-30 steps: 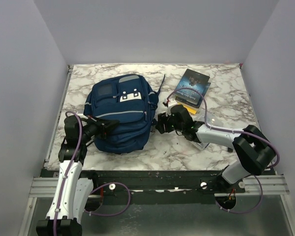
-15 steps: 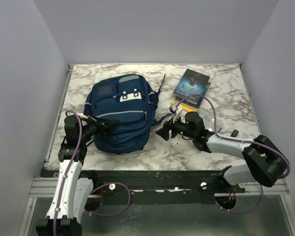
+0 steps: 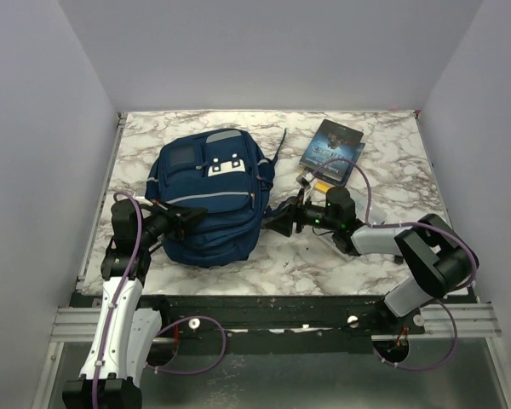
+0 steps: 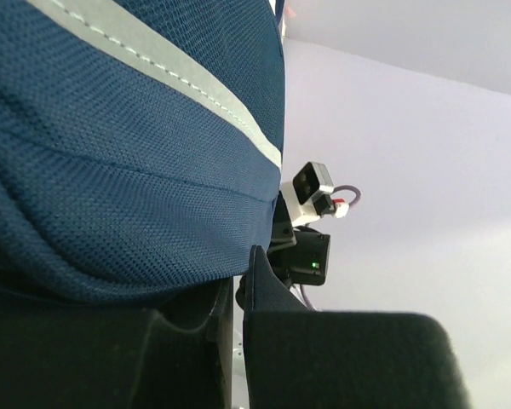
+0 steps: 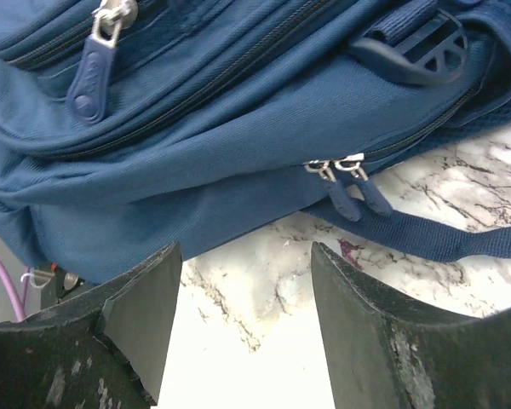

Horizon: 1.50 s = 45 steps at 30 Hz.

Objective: Pack the student bag
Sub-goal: Unzip the student bag at the center of the board.

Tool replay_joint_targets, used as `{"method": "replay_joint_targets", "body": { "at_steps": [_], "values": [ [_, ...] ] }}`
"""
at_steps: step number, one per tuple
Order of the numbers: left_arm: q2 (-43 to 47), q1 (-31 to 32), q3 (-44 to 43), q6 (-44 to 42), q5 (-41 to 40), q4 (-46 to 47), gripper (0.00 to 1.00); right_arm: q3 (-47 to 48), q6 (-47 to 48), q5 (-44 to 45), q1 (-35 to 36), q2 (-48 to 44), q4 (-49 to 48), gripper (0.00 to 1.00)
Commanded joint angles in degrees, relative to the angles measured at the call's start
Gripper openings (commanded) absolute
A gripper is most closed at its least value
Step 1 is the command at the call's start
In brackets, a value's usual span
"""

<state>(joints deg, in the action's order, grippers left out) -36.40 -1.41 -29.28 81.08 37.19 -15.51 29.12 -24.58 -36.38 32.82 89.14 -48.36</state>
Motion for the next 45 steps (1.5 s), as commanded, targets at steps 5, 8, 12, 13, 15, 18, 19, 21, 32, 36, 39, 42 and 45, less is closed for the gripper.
{"method": "replay_joint_targets", "body": {
  "at_steps": [5,8,12,13,15,18,19,21,32,36,39,42,45],
  "values": [
    [1.82,0.05,-0.99,1.88,4.36,5.79,0.0,4.78,0.46,-0.27,-0.65,7.33,-1.69,0.65],
    [2.18,0.1,-0.5,2.59,4.19,5.9,0.0,5.82,0.15,0.12,-0.94,9.41,-2.22,0.64],
    [2.1,0.09,-0.7,2.48,4.24,5.87,0.0,6.59,0.74,0.17,-1.16,10.91,-2.87,0.64],
    [2.34,0.1,-0.54,2.73,4.1,5.88,0.0,6.86,0.64,-0.06,-1.18,11.26,-3.18,0.64],
    [2.5,0.09,-0.43,3.01,4.1,5.88,0.0,7.15,0.35,-0.71,-1.31,12.04,-4.22,0.64],
    [2.4,0.07,-0.34,2.53,4.23,5.84,0.0,8.14,0.62,-1.45,-1.35,13.2,-4.09,0.64],
    [2.48,0.11,-0.03,2.74,4.13,5.84,0.0,8.16,0.62,-1.65,-1.36,13.43,-4.75,0.64],
    [2.69,0.1,0.21,3.25,4.05,5.91,0.0,7.57,0.13,-2.51,-1.52,13.9,-7.22,0.66],
    [3.07,0.1,1.37,3.04,3.54,5.84,0.0,6.07,0.84,-3.46,-1.73,12.93,-11.58,0.4],
    [3.05,0.09,1.31,2.81,3.46,5.84,0.0,5.9,2.33,-2.76,-1.76,12.7,-11.01,0.31],
    [3.22,0.14,1.73,2.67,3.58,5.83,0.0,6.12,2.85,-1.73,-1.72,12.48,-10.13,0.31],
    [2.93,0.1,2.03,2.77,4.06,5.88,0.0,6.34,3.47,-0.6,-1.75,13.06,-9.6,0.31],
    [2.91,0.1,2.27,2.4,4.19,5.89,0.0,6.77,3.18,-1.44,-1.7,13.82,-10.25,0.29]
  ]
}}
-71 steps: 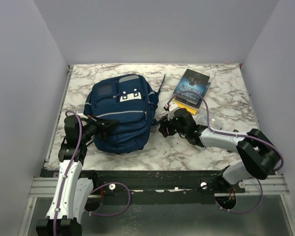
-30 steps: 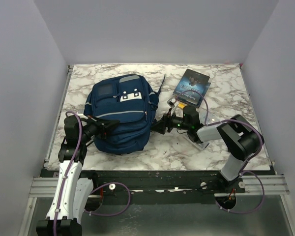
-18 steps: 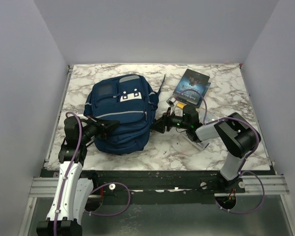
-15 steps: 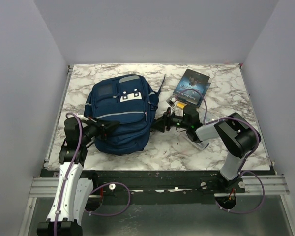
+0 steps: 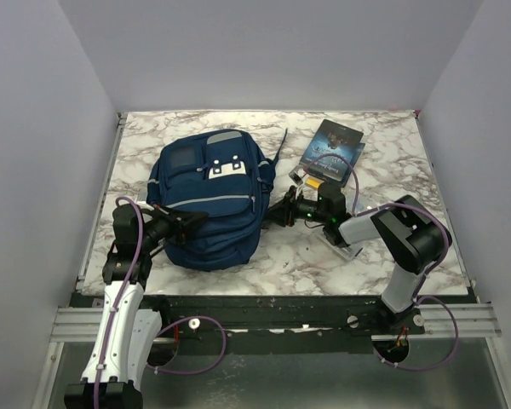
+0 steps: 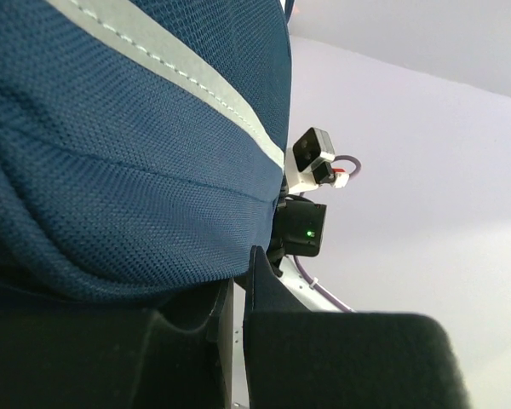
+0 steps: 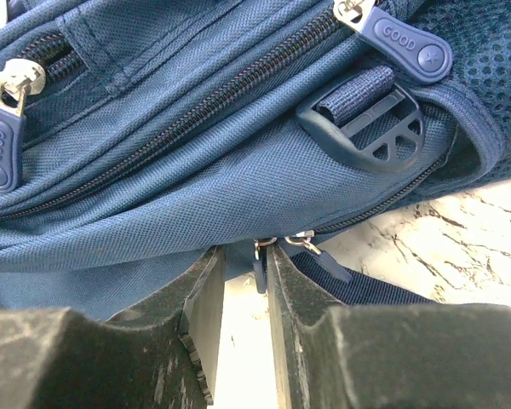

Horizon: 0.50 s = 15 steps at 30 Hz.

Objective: Pack the student bag
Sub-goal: Unzip the student bag at the center of the board.

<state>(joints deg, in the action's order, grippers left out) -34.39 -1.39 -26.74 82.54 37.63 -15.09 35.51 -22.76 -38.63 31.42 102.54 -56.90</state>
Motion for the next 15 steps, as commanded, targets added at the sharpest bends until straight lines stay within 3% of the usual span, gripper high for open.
{"method": "replay_joint_targets", "body": {
  "at_steps": [1,8,12,15],
  "values": [
    [1.09,0.13,-0.01,1.26,3.47,5.51,0.0,-0.01,0.87,0.54,-0.31,0.7,-3.2,0.27],
    [1.0,0.08,0.78,1.13,0.28,6.22,0.0,-1.18,1.41,1.98,-0.32,-0.42,-0.7,0.01],
    [2.14,0.09,2.22,1.32,-2.51,7.87,0.0,-1.01,5.02,8.46,2.07,-4.81,12.13,0.01],
    [5.47,0.1,5.12,3.35,-6.43,9.34,0.0,0.65,10.35,22.01,8.37,-10.17,24.6,0.01]
  ]
}}
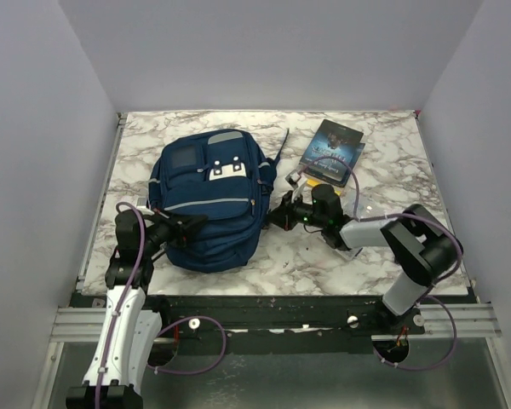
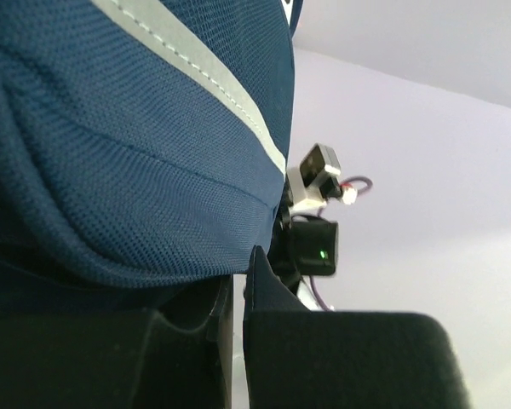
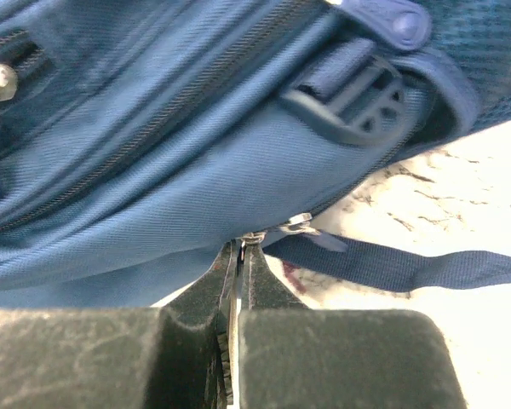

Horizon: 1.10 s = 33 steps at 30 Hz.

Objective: Pack the student bag
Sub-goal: Unzip the student bag at the center of the board.

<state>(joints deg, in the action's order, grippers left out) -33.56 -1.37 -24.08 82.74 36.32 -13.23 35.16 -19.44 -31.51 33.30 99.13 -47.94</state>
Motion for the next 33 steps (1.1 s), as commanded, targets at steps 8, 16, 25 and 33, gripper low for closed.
{"method": "replay_joint_targets", "body": {
  "at_steps": [8,16,25,33],
  "values": [
    [5.8,0.32,8.47,4.83,-8.66,12.28,0.0,7.62,4.51,30.03,25.28,-12.23,32.18,0.01],
    [8.55,0.82,11.42,4.31,-8.89,12.63,0.0,7.31,6.54,41.41,29.63,-13.92,29.34,0.0],
    [10.68,5.45,11.15,-5.33,-7.92,4.83,0.0,14.06,11.45,35.36,19.55,-10.78,30.02,0.0],
    [-0.18,9.39,0.35,-25.34,-2.74,-7.62,0.55,12.9,12.74,34.66,16.96,-10.51,30.21,0.0]
  ]
}}
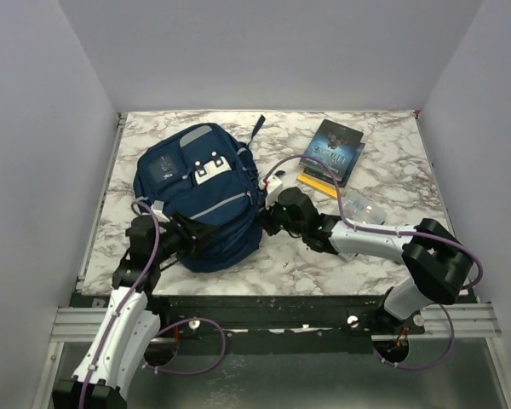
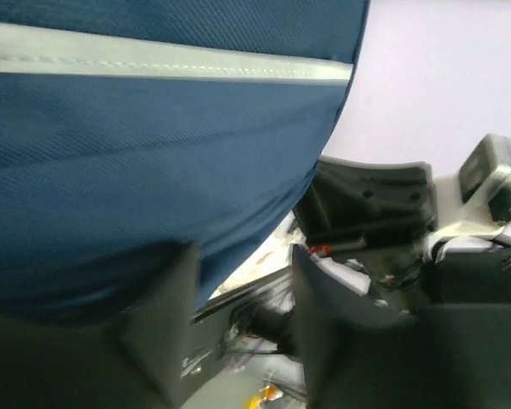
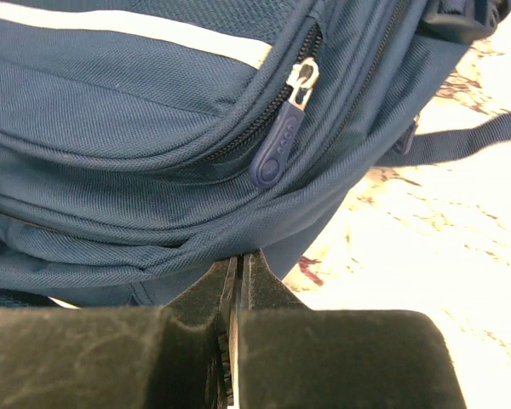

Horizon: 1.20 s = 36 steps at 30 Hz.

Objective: Pack the student bag
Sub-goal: Unzip the student bag at the center of the board.

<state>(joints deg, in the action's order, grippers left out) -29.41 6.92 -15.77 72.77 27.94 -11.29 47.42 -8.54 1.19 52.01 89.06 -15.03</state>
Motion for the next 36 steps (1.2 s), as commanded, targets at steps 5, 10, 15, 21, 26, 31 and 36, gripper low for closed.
{"method": "replay_joint_targets", "body": {
  "at_steps": [5,10,15,21,26,31,36],
  "values": [
    [-10.67,2.92,-22.0,-30.47,1.95,-21.78,0.68,-3.07,0.91,1.46,-2.56,-1.97,-4.46,0.0],
    [-17.99,10.85,-33.95,-43.7,-9.11,-28.16,0.72,-4.77,0.37,-0.03,-2.96,-3.34,-5.89,0.0],
    [-31.84,19.91,-42.55,-58.1,-16.95,-31.17,0.75,-6.14,-0.83,-0.83,-3.73,-4.22,-8.19,0.01],
    [-45.06,28.93,-47.46,-65.25,-26.41,-30.86,0.78,-6.91,-1.99,-3.81,-4.18,-4.42,-9.96,0.0],
    [-55.99,29.95,-53.92,-65.87,-36.6,-35.06,0.76,-7.22,-2.14,-4.56,-4.29,-4.89,-10.16,0.0],
    [-61.08,29.58,-56.73,-64.04,-39.11,-37.29,0.69,-7.94,-2.18,-4.67,-4.35,-5.41,-10.46,0.0],
    [-62.15,29.58,-56.92,-63.8,-40.54,-36.64,0.64,-8.95,-3.02,-5.84,-4.38,-5.83,-11.09,0.0]
  ]
}}
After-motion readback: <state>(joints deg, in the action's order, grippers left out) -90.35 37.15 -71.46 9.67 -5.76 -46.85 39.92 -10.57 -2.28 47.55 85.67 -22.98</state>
